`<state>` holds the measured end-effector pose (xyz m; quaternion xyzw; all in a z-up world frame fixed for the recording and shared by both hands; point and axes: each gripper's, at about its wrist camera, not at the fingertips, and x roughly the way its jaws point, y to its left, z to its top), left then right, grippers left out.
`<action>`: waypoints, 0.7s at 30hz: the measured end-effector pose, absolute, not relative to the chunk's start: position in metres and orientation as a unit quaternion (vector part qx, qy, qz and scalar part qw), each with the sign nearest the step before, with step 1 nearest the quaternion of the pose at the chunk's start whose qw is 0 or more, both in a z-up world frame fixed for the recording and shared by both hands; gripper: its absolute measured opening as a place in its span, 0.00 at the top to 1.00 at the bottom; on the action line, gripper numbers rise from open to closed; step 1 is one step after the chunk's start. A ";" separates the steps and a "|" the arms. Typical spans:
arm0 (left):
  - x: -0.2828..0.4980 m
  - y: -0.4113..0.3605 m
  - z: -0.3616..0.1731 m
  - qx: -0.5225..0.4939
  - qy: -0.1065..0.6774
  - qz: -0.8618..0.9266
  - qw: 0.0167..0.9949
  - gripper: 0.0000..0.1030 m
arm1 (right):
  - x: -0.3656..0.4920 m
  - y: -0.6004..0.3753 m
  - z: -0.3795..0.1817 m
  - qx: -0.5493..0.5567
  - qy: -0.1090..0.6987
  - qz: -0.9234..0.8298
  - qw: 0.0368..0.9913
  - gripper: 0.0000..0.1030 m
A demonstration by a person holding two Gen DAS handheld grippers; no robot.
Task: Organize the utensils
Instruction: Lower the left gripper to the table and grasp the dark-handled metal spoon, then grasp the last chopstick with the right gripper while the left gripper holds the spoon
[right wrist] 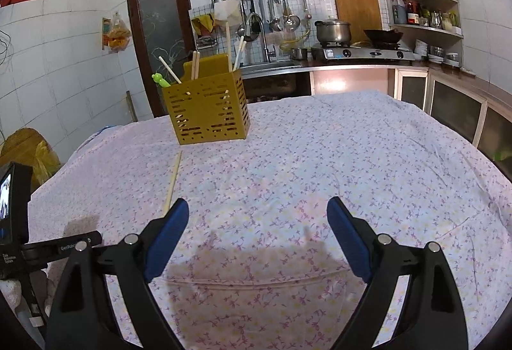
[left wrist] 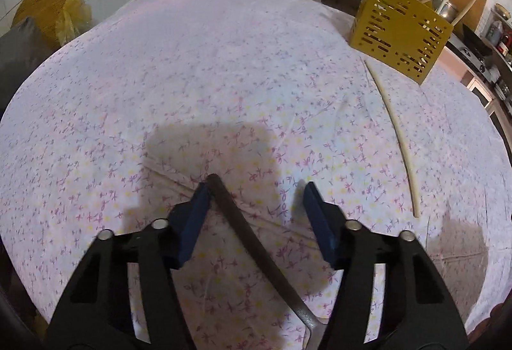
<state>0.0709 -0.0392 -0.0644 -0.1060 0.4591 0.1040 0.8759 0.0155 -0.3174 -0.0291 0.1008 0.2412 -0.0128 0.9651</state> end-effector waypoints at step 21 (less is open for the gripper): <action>0.164 -0.025 -0.057 -0.057 0.474 -0.012 0.879 0.92 | 0.061 -0.285 -0.031 0.092 0.291 -0.016 0.952 0.16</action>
